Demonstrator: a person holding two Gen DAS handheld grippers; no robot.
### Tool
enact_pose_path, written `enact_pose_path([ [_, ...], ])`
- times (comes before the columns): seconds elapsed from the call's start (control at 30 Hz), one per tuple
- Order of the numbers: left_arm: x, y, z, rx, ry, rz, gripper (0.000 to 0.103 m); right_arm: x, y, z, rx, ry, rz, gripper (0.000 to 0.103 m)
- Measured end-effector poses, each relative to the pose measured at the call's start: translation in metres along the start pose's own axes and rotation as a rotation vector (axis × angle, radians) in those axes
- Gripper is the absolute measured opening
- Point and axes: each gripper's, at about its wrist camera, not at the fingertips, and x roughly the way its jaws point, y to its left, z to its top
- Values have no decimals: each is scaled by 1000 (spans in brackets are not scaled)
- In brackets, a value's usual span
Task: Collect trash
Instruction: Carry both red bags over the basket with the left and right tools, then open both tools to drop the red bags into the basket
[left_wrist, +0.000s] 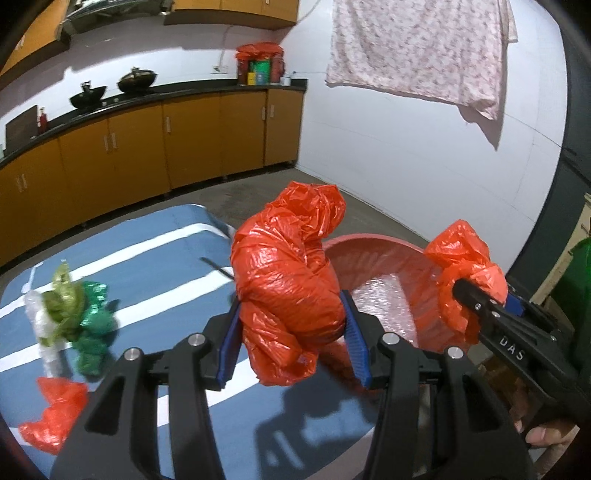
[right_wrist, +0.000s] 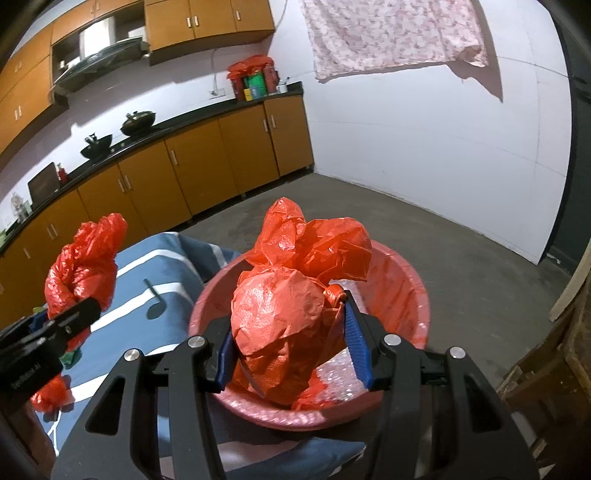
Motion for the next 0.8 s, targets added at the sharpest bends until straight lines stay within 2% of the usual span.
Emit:
enact_pose_path([
  [0.33, 40, -39, 3, 50, 35, -76, 49, 12, -17, 8, 31, 0, -23, 50],
  [0.8, 71, -56, 2, 87, 73, -112, 49, 25, -27, 18, 84, -5, -2, 51],
])
